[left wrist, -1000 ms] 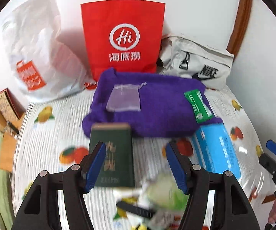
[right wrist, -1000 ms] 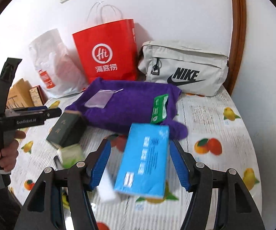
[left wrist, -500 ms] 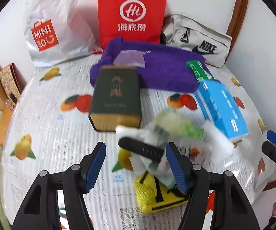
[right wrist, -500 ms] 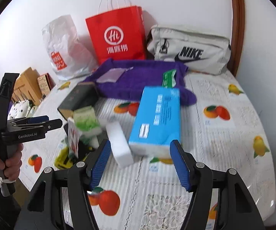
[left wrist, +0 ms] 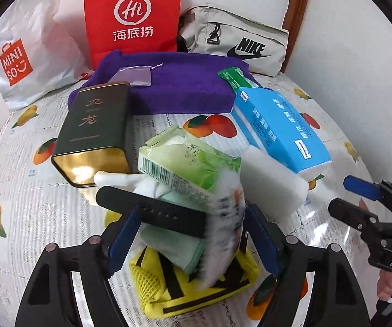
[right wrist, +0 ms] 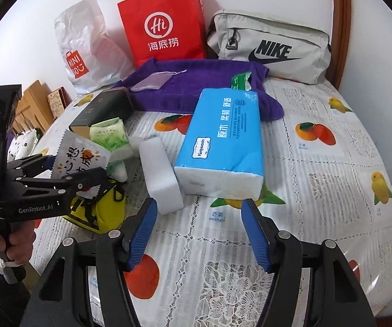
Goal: Organize soft objects
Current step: 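Grasp the snack packet with left tool while right tool grasps white sponge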
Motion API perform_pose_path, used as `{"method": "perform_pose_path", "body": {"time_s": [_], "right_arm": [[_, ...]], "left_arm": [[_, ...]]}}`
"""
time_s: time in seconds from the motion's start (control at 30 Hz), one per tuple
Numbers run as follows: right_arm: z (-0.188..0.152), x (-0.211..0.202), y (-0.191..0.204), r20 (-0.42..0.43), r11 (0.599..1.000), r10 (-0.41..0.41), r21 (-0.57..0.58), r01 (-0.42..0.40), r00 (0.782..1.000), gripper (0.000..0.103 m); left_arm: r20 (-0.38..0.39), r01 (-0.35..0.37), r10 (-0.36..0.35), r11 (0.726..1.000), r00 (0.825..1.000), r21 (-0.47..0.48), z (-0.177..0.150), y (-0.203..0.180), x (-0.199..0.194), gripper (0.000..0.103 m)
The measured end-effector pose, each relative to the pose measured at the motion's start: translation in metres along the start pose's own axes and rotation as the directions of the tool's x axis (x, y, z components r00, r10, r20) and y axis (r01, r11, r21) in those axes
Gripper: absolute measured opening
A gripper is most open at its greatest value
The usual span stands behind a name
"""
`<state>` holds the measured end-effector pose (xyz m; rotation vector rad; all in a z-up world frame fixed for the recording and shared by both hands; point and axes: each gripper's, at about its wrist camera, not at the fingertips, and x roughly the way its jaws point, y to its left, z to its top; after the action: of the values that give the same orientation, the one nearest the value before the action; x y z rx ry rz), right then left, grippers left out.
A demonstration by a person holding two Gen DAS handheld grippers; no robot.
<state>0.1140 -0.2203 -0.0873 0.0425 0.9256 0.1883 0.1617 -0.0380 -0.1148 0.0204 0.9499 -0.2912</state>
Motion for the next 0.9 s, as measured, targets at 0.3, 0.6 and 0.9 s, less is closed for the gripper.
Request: {"method": "perform_pose_path", "body": {"time_s": [0.3, 0.6, 0.9], "right_arm": [[-0.002, 0.002, 0.001, 0.000, 1.000, 0.004, -0.002, -0.004, 1.000, 0.064], [-0.005, 0.010, 0.005, -0.007, 1.000, 0.025, -0.004, -0.025, 1.000, 0.064], [0.000, 0.038, 0.014, -0.027, 0.997, 0.074, -0.002, -0.074, 0.997, 0.064]], "left_arm": [[0.037, 0.051, -0.052, 0.999, 0.998, 0.012, -0.004, 0.000, -0.010, 0.028], [0.070, 0.065, -0.068, 0.997, 0.995, 0.042, -0.011, 0.001, -0.028, 0.007], [0.076, 0.110, -0.109, 0.994, 0.991, -0.009, -0.018, 0.016, -0.027, 0.005]]}}
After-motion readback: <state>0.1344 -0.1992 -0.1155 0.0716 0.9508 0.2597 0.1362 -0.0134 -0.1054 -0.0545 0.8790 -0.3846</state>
